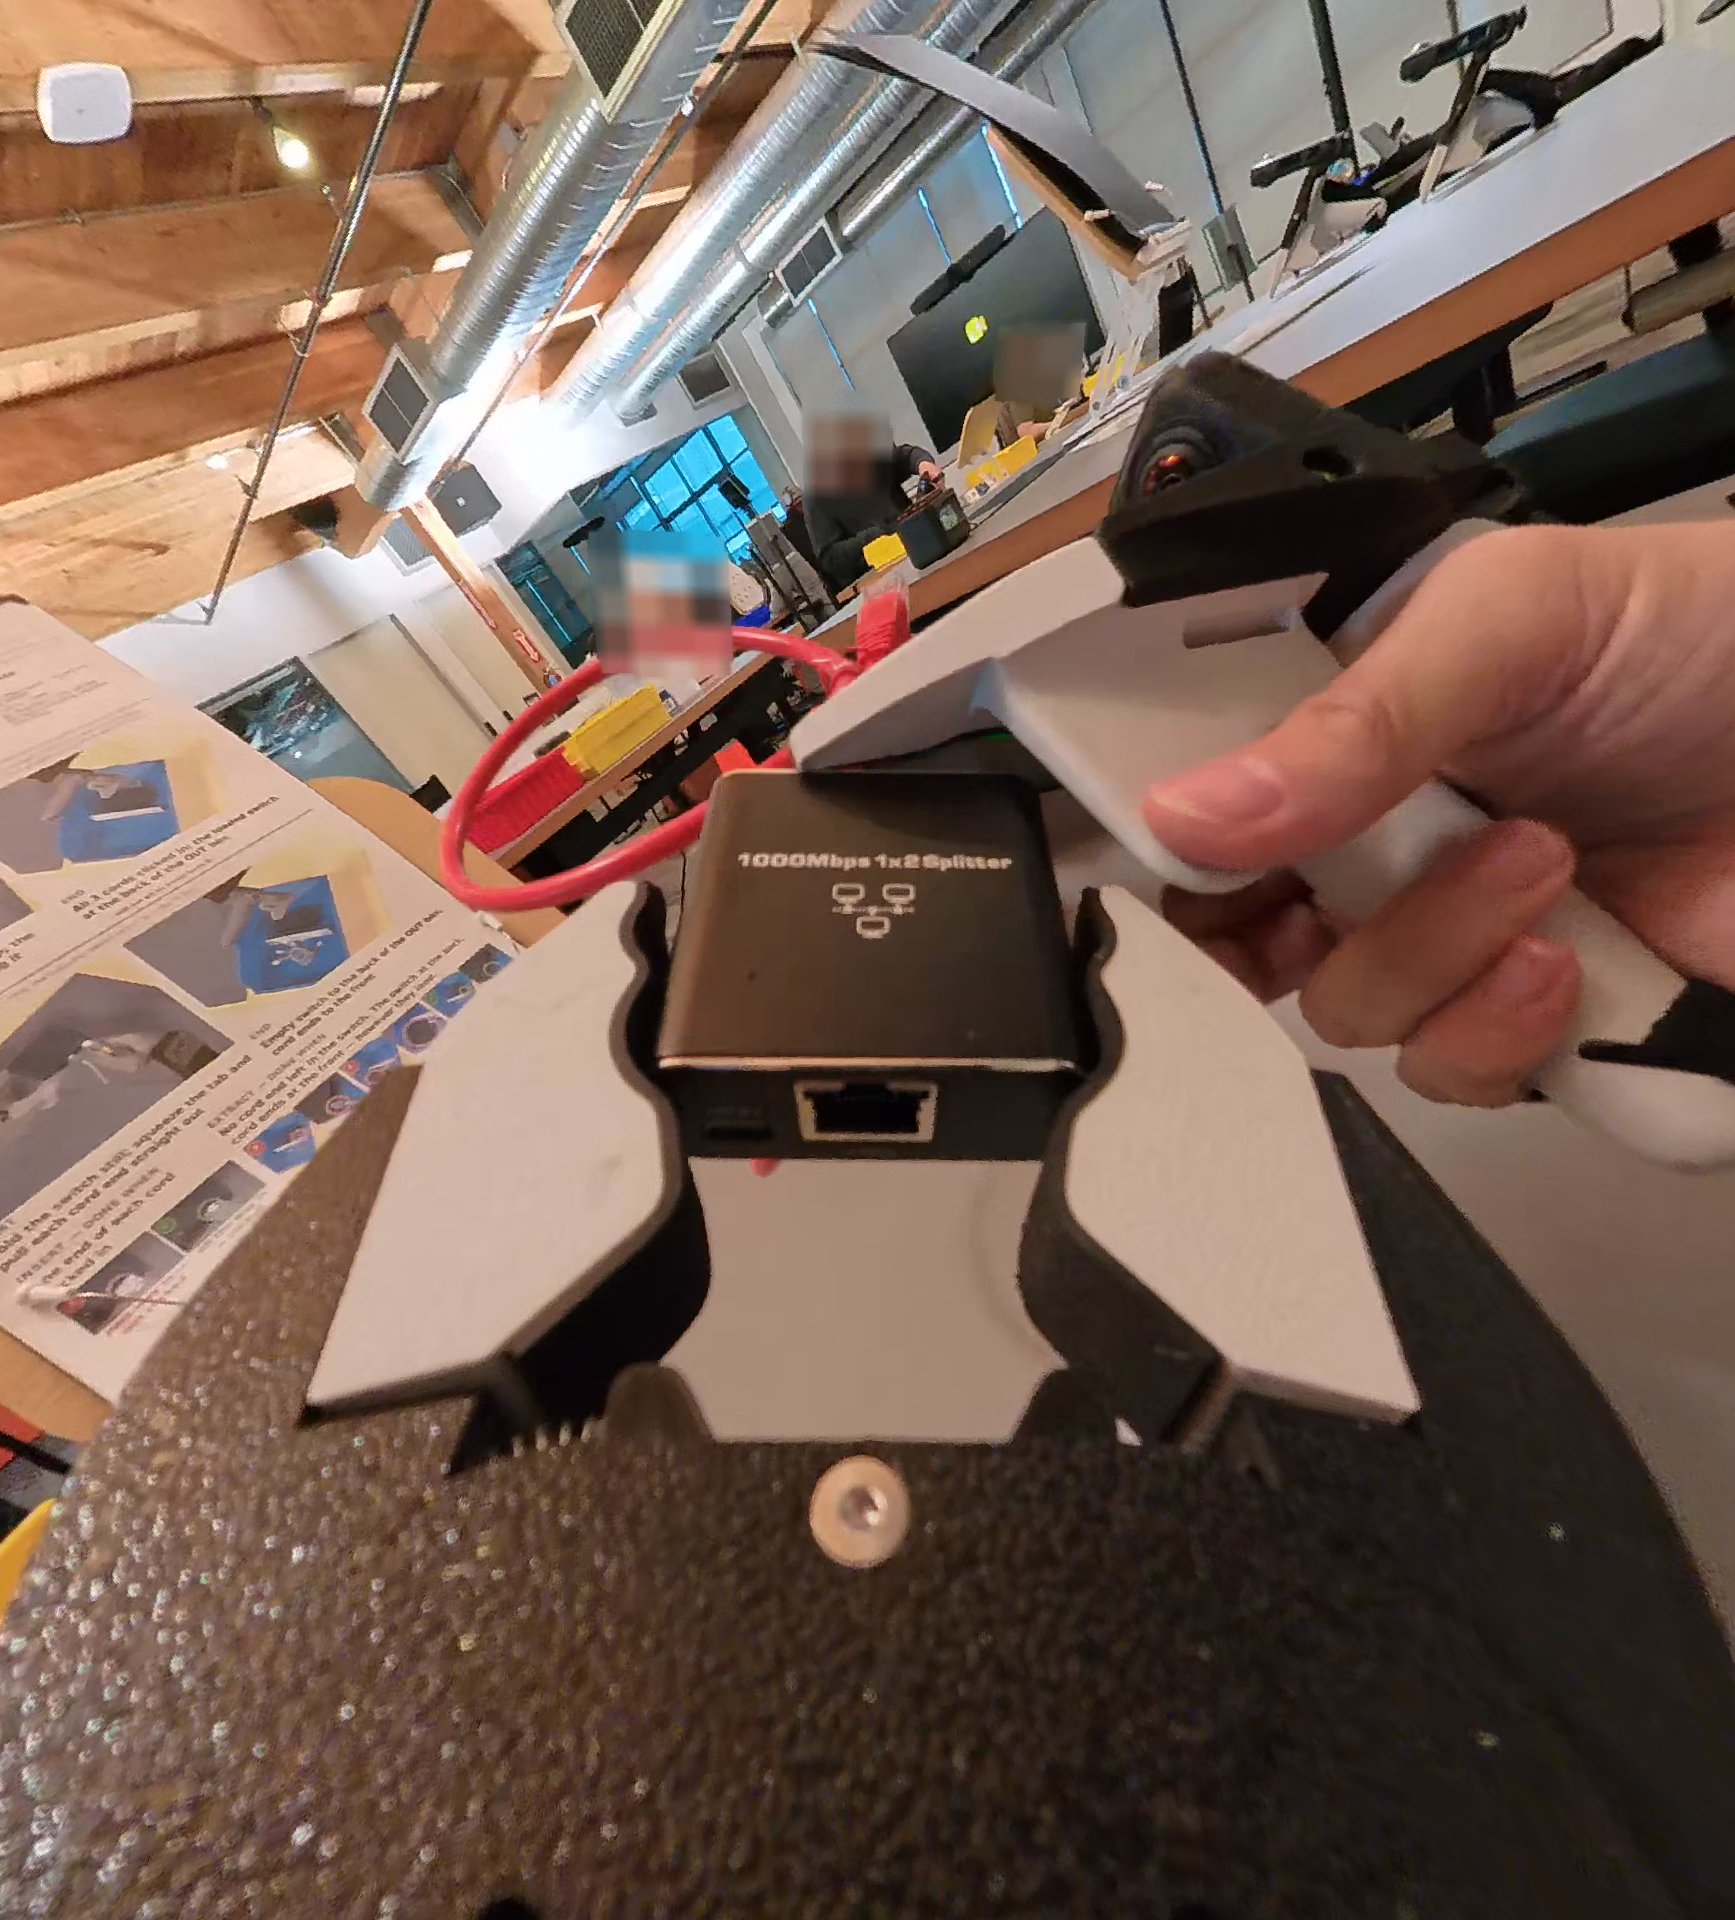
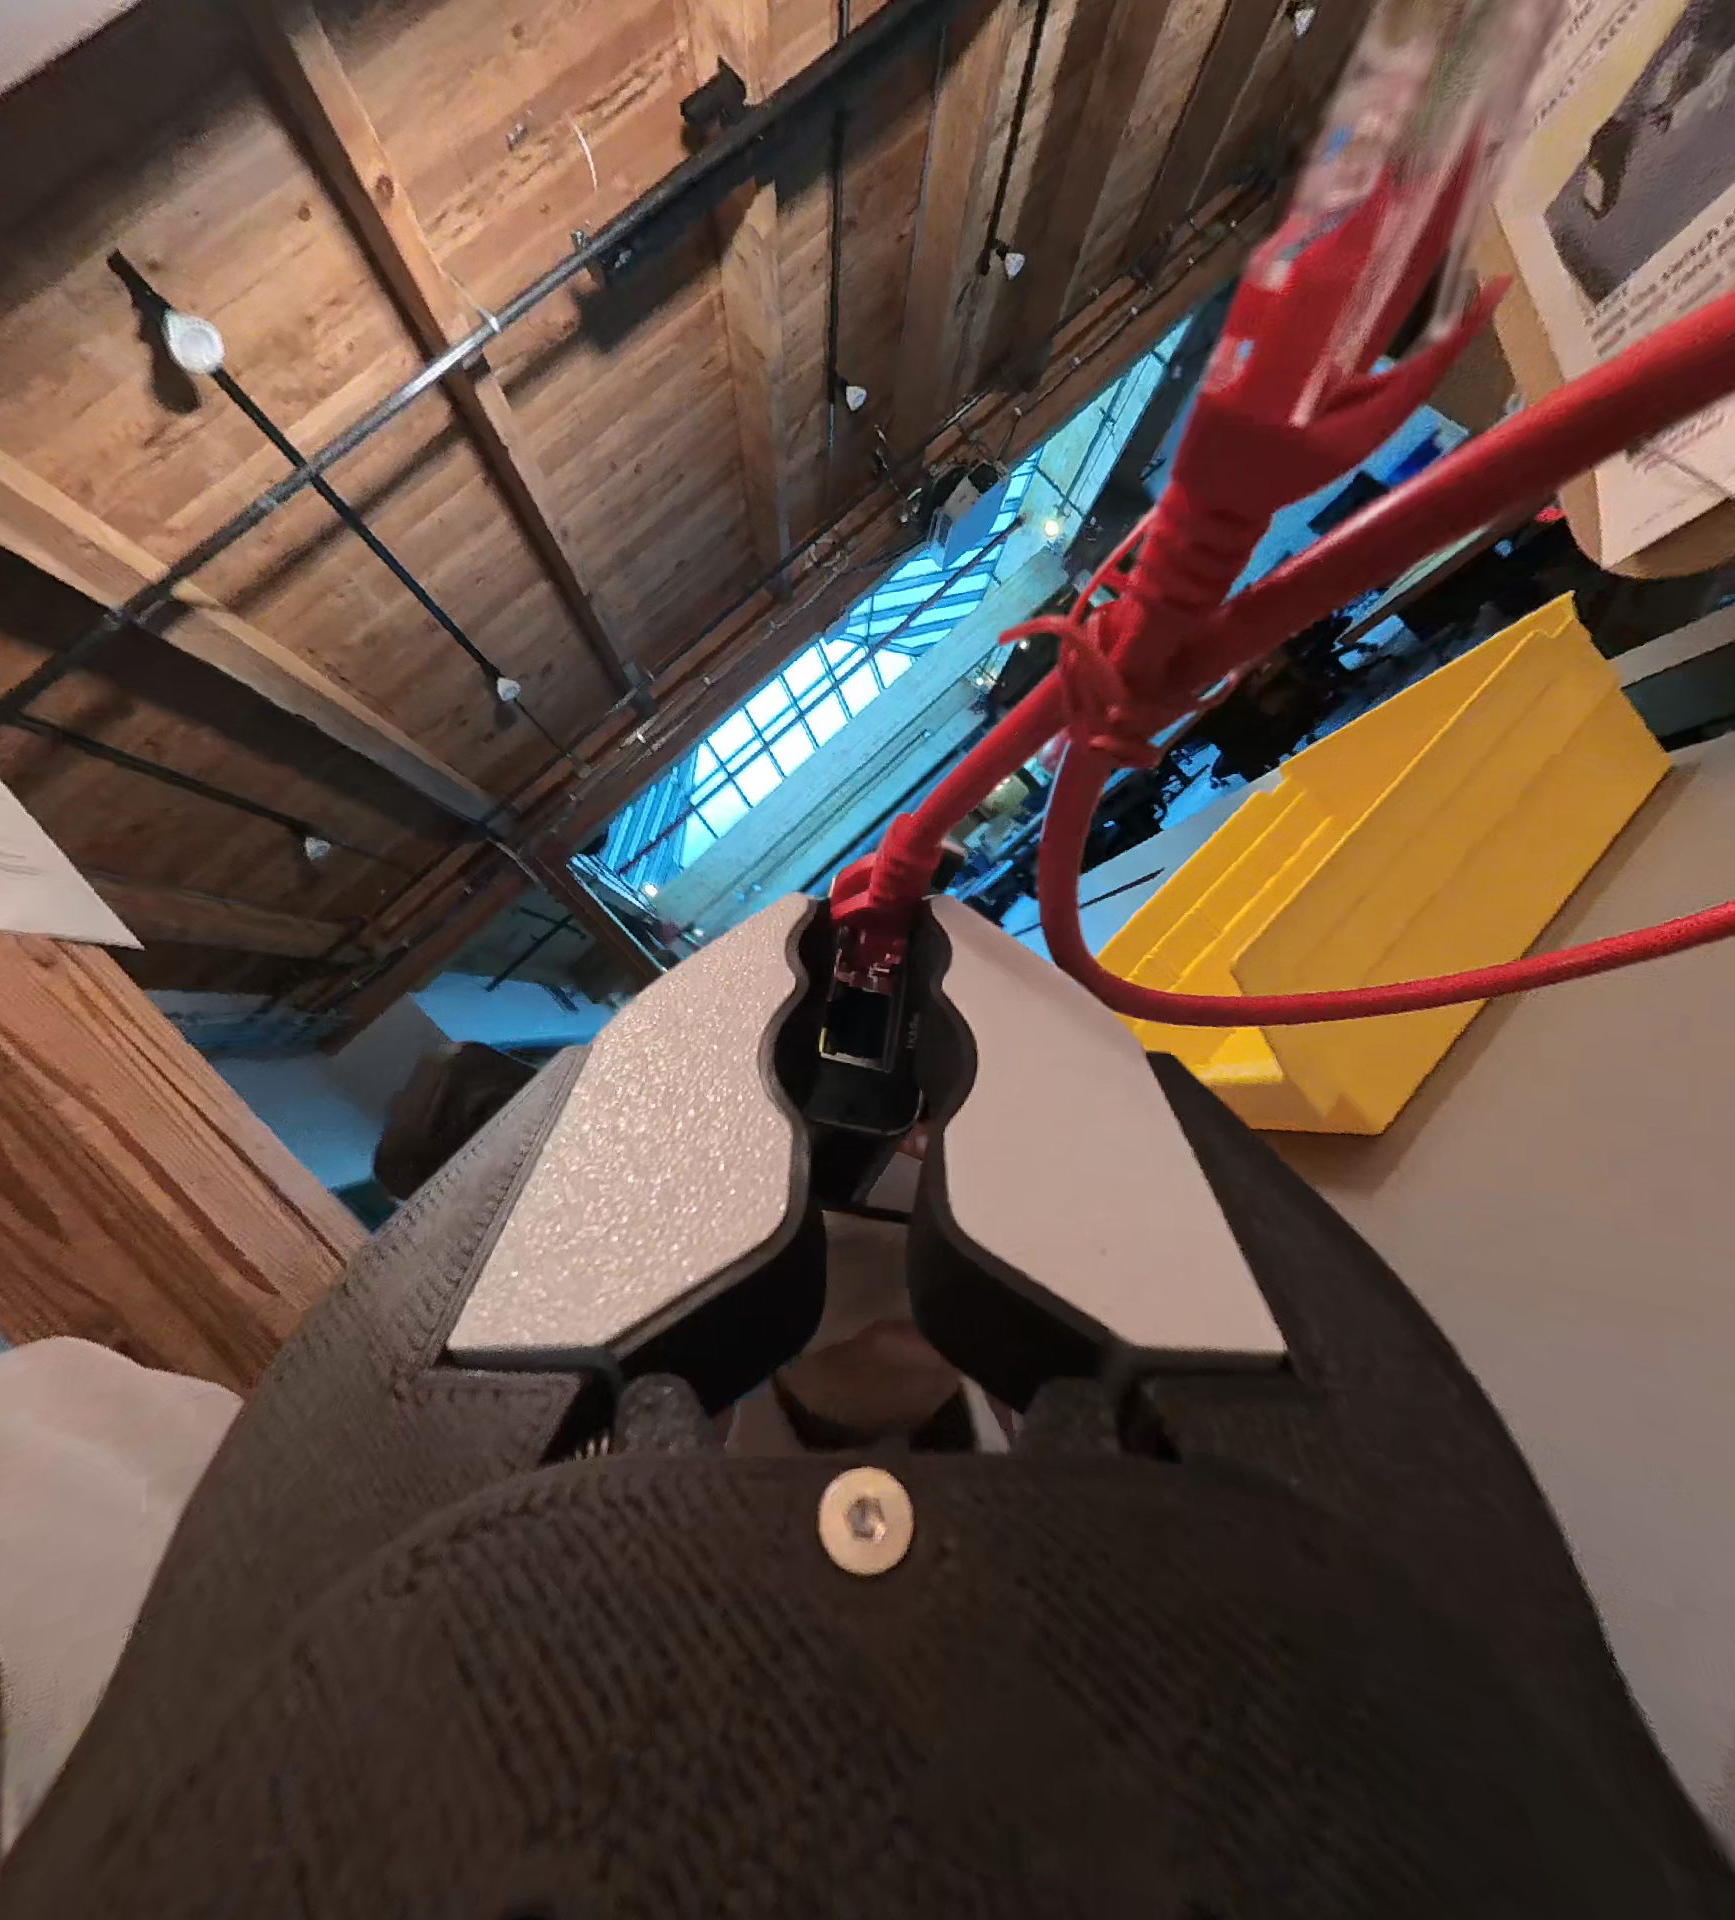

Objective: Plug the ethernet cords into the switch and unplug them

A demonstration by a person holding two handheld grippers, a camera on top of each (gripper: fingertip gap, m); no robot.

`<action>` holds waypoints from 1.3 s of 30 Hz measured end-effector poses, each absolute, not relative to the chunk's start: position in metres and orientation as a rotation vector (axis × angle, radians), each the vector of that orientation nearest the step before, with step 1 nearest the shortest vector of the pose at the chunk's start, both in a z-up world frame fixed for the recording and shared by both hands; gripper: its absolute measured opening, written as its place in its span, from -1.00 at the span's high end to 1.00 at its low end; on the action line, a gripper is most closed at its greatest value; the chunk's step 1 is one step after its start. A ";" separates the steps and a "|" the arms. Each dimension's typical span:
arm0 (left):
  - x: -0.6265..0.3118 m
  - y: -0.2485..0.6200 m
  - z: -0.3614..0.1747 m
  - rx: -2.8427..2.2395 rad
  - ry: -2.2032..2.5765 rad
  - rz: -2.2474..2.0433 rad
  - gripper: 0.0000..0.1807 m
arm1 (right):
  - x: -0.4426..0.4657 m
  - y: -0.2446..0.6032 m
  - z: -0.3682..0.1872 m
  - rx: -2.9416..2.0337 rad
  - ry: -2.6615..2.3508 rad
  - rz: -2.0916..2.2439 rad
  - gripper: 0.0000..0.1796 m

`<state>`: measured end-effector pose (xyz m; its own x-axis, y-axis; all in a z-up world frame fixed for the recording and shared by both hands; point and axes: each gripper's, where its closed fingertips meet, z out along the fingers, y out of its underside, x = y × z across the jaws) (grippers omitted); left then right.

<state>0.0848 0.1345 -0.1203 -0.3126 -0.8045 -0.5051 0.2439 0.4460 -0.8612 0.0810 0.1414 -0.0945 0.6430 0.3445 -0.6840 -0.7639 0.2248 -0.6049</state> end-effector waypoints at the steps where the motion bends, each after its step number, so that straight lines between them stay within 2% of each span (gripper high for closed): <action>1: 0.086 0.135 -0.121 -0.516 1.541 -1.149 0.18 | 0.082 0.142 -0.095 -1.108 0.447 0.786 0.82; 20: 0.113 0.140 -0.171 -0.741 1.599 -1.207 0.16 | 0.105 0.146 -0.134 -1.433 0.292 0.383 0.81; 39: 0.116 0.134 -0.178 -0.765 1.596 -1.224 0.16 | 0.099 0.139 -0.128 -1.637 0.085 -0.013 0.80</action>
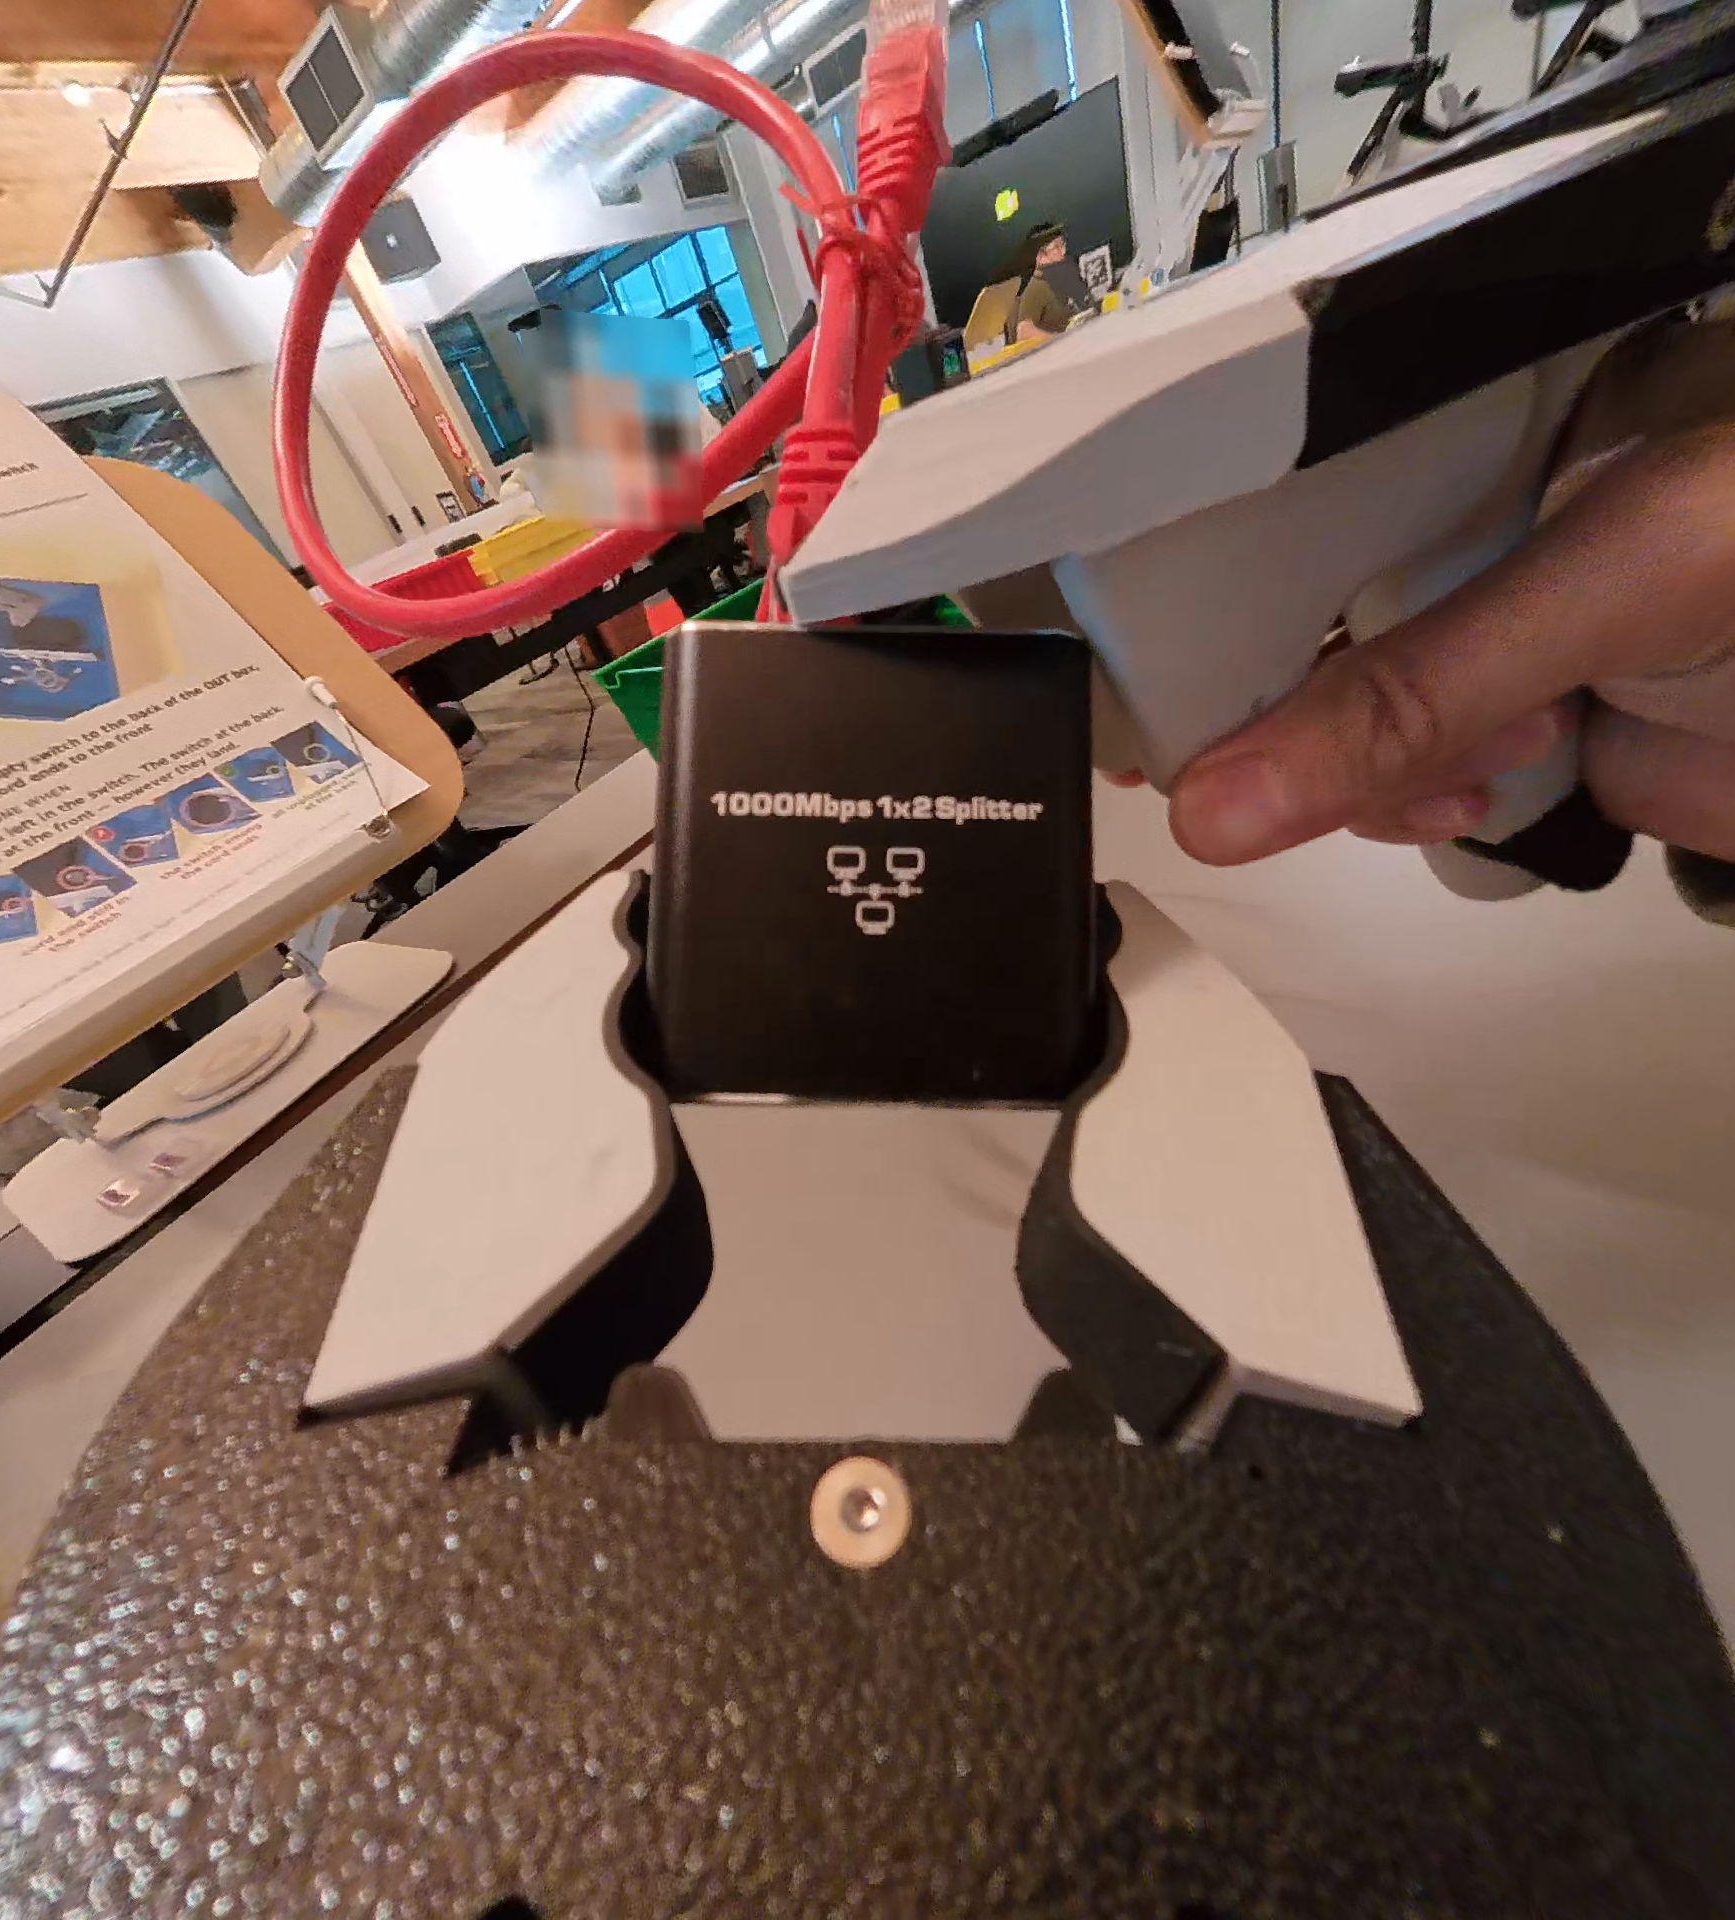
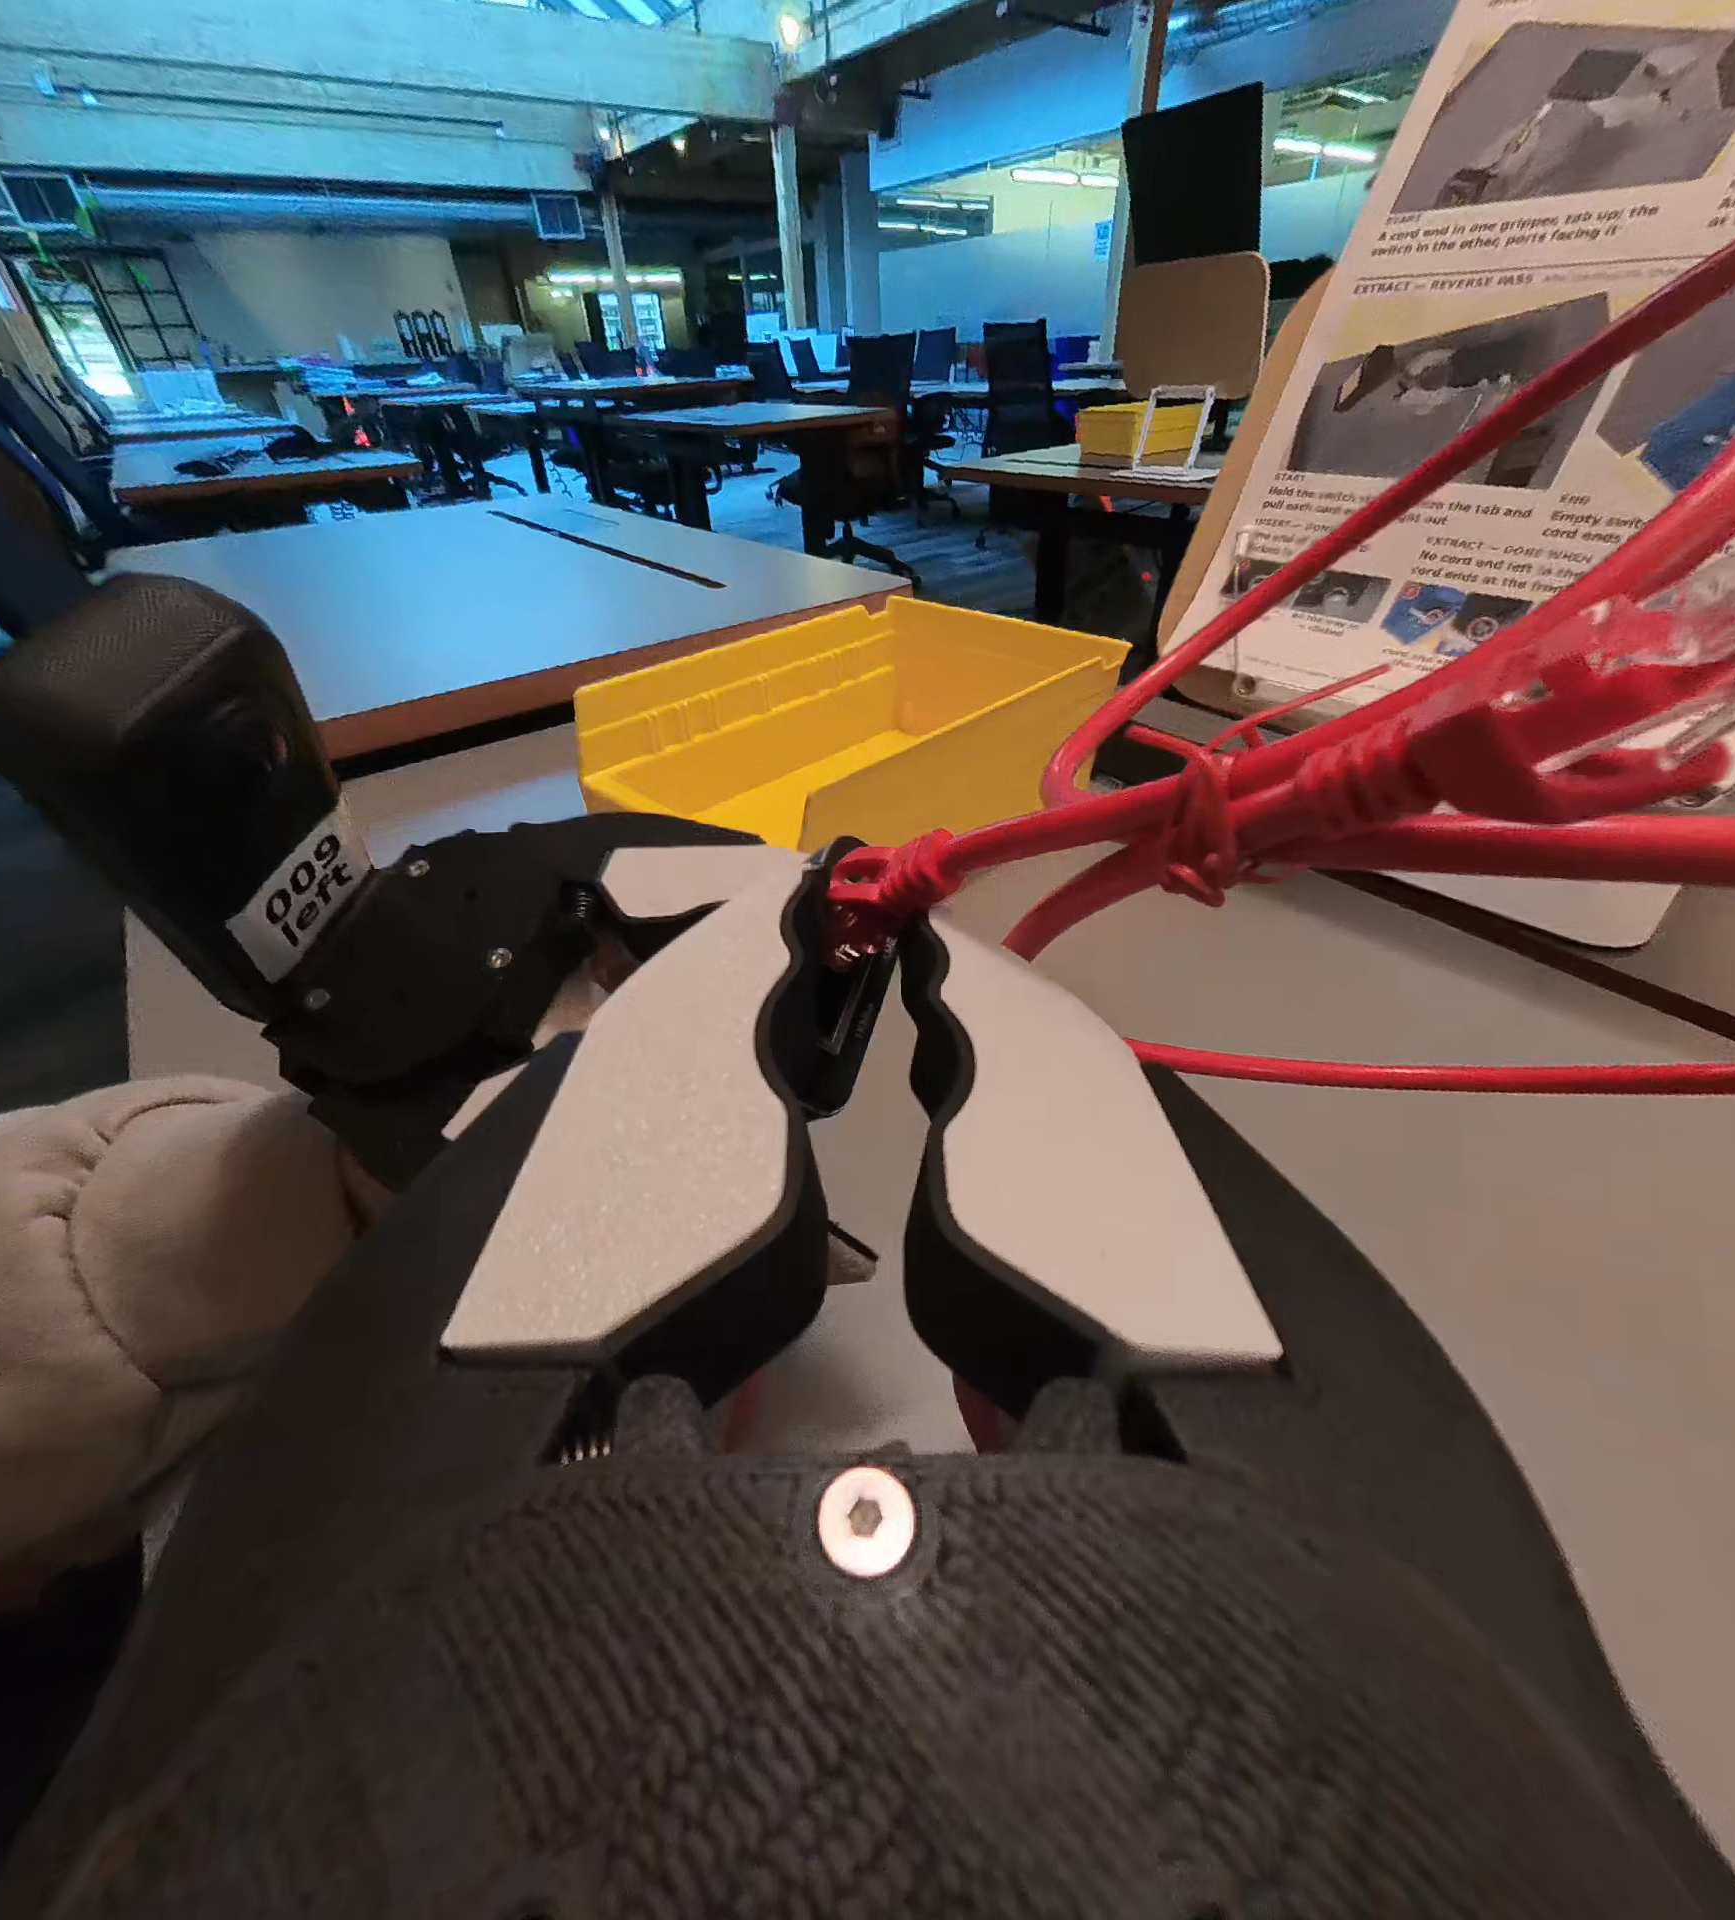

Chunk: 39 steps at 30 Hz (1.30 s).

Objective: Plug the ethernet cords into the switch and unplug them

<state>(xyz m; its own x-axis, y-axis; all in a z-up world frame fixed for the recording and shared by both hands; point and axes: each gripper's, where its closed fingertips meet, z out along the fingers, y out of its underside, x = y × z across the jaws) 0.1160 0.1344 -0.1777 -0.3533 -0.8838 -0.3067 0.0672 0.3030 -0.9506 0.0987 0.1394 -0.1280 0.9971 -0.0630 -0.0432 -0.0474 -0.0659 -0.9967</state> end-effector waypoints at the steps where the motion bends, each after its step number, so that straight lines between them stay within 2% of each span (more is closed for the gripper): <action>1: 0.116 0.134 -0.177 -0.765 1.596 -1.231 0.16 | 0.098 0.139 -0.127 -1.630 0.085 -0.007 0.81; 18: 0.112 0.131 -0.175 -0.747 1.584 -1.290 0.18 | 0.099 0.140 -0.133 -1.469 0.235 0.390 0.83; 32: 0.118 0.136 -0.186 -0.808 1.636 -1.172 0.15 | 0.095 0.143 -0.135 -1.516 0.194 0.311 0.84; 39: 0.120 0.131 -0.193 -0.862 1.664 -1.232 0.15 | 0.095 0.141 -0.136 -1.616 0.090 0.081 0.83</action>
